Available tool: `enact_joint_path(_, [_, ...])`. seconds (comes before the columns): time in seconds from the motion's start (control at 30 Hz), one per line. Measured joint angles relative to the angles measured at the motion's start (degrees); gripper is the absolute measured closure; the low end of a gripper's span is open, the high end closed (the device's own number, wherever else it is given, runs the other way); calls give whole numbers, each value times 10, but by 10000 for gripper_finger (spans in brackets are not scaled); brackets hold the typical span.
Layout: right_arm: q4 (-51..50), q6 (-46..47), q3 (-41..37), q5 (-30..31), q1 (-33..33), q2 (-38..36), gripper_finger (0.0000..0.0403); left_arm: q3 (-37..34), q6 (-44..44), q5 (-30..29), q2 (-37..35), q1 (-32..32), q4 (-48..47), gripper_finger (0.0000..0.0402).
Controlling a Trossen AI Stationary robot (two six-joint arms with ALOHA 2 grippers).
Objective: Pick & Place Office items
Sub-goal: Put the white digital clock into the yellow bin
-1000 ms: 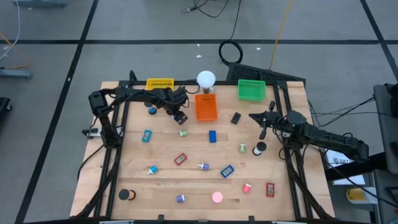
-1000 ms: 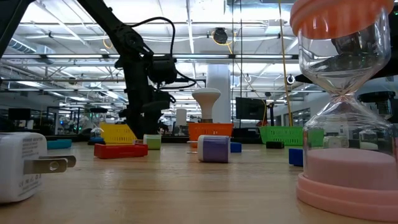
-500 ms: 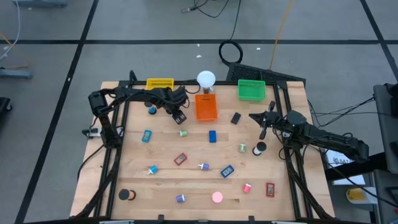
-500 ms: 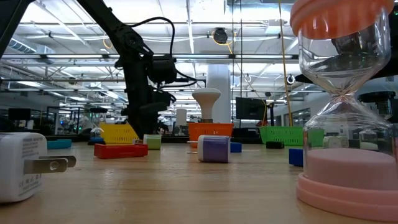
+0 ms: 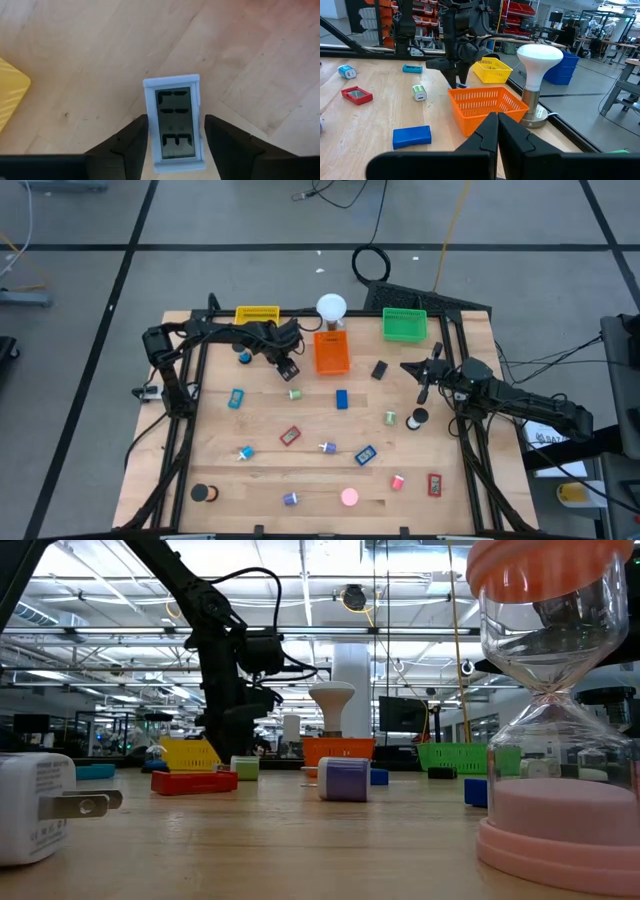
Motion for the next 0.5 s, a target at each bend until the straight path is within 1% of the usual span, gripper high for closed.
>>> enact_joint_path(0.13, [0, 0, 0, 0, 0, 0, 403, 0, 0, 0, 0, 0, 0, 226])
enact_joint_path(0.23, [0, 0, 0, 0, 0, 0, 403, 1, -7, -5, 4, -4, 1, 230])
enact_joint_path(0.3, [0, 0, 0, 0, 0, 0, 403, 2, -15, -15, 9, -8, 3, 226])
enact_joint_path(0.5, [0, 0, 0, 0, 0, 0, 403, 2, -19, -19, 21, -12, 16, 196])
